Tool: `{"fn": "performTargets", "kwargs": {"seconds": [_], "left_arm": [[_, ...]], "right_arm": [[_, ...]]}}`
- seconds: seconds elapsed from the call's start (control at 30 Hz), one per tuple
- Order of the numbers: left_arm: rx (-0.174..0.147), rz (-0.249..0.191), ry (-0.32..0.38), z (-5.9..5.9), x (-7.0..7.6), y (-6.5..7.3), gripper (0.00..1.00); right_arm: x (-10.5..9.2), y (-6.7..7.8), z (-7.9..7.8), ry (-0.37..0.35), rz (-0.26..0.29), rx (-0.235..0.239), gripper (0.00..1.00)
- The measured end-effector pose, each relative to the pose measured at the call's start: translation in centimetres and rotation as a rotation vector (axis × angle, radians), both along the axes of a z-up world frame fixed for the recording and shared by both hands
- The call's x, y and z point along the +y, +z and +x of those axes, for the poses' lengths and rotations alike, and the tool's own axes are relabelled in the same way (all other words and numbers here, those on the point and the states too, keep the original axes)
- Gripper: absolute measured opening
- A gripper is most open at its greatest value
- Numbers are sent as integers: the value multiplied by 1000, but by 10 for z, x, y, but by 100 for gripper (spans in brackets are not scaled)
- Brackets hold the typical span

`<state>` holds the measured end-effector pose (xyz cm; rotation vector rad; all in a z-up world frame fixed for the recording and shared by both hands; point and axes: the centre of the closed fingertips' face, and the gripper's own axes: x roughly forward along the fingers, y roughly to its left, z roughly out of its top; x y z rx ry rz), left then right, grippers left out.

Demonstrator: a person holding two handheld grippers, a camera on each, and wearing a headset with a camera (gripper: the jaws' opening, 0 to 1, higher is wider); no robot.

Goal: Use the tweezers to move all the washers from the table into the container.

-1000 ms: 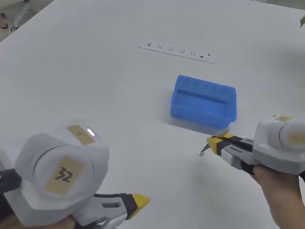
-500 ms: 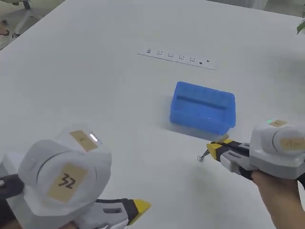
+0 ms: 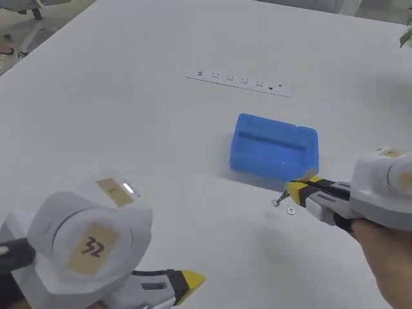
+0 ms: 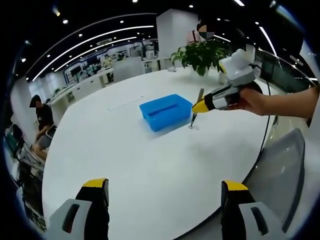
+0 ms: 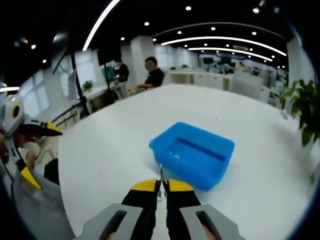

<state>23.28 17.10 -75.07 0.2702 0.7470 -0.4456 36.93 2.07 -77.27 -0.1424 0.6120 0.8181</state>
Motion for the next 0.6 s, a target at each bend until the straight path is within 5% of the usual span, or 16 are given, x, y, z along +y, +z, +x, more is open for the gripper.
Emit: {"fn": "performTargets", "kwargs": {"seconds": [0.6], "left_arm": [[0,3,4,1,1,0,95]], "right_arm": [[5,44,41,-28,48,-99,2]]}}
